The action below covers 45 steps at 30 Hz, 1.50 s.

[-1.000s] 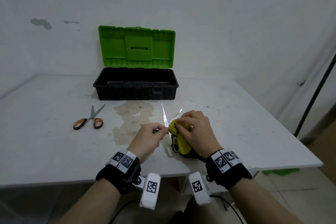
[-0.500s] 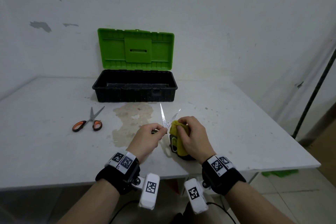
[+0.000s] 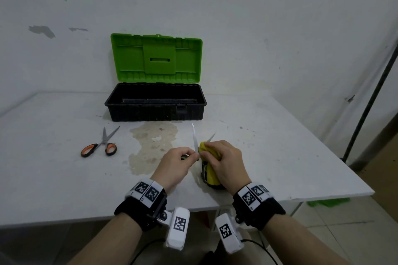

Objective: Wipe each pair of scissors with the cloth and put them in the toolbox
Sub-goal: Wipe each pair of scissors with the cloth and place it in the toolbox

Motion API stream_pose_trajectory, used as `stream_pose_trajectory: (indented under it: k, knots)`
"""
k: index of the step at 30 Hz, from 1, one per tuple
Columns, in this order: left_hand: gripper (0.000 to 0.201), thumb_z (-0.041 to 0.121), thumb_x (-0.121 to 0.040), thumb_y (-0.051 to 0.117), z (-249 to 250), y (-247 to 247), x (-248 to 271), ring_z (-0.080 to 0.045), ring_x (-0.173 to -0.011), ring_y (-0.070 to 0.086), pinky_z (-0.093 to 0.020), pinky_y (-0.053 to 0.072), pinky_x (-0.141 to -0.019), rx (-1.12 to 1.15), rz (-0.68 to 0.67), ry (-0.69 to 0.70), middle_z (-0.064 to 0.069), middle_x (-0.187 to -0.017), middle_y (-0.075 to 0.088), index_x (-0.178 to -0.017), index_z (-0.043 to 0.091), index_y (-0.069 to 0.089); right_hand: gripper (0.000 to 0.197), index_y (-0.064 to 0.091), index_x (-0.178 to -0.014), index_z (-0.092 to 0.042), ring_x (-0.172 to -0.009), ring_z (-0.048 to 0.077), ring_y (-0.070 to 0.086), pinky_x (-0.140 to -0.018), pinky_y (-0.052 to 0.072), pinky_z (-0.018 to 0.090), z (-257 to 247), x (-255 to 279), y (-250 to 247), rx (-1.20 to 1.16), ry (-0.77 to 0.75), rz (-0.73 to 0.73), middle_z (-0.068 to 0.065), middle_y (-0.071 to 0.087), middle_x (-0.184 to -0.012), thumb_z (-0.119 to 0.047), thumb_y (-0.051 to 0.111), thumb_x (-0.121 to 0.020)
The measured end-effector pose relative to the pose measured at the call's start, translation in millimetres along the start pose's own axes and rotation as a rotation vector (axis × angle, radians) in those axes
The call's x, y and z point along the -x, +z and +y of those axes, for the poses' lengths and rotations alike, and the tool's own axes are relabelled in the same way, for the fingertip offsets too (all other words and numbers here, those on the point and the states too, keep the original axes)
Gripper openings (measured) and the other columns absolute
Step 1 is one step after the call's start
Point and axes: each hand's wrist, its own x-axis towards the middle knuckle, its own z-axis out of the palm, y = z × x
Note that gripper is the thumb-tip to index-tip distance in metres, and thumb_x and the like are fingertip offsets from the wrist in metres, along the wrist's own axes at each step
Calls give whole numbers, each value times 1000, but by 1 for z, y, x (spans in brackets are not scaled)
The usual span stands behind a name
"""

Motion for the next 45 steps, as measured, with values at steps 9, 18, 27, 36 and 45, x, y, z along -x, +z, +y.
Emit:
stream_pose_trajectory:
  k: [9, 18, 27, 36, 45]
  knots:
    - [23, 38, -92, 64, -1, -3, 0, -7, -50, 46, -28, 40, -59, -66, 0, -8, 9, -60, 58, -76, 24, 73, 15, 76, -101, -19, -76, 9, 61, -73, 37, 4, 0, -4, -1, 96, -111, -69, -1, 69, -86, -23, 70, -88]
    - [20, 33, -93, 64, 0, -13, -4, -10, -62, 53, -29, 44, -64, -67, -8, -43, 7, -69, 65, -81, 21, 76, 14, 76, -99, -19, -77, 13, 59, -74, 48, 23, -2, -20, -18, 91, -43, 3, 1, 67, -84, -25, 67, -91]
    - [19, 35, -93, 65, 3, -17, -2, -1, -53, 48, -24, 36, -58, -198, -12, 69, 14, -59, 58, -82, 23, 75, 17, 76, -99, -18, -81, 19, 60, -75, 44, 24, 6, -28, -15, 145, 52, -32, 4, 65, -85, -27, 63, -92]
    - [20, 37, -93, 62, 1, -18, -6, -9, -75, 61, -23, 41, -64, -334, -13, 131, 8, -78, 69, -85, 23, 74, 15, 76, -96, -19, -76, 15, 55, -73, 43, 26, -17, -13, -9, 126, -23, -127, 1, 61, -82, -28, 64, -92]
    - [20, 37, -95, 61, -3, -21, -3, -10, -77, 60, -23, 42, -64, -386, -33, 115, 5, -81, 69, -88, 23, 74, 21, 76, -97, -17, -82, 16, 55, -77, 38, 24, -2, -28, -28, 142, 148, -72, 5, 68, -89, -32, 60, -94]
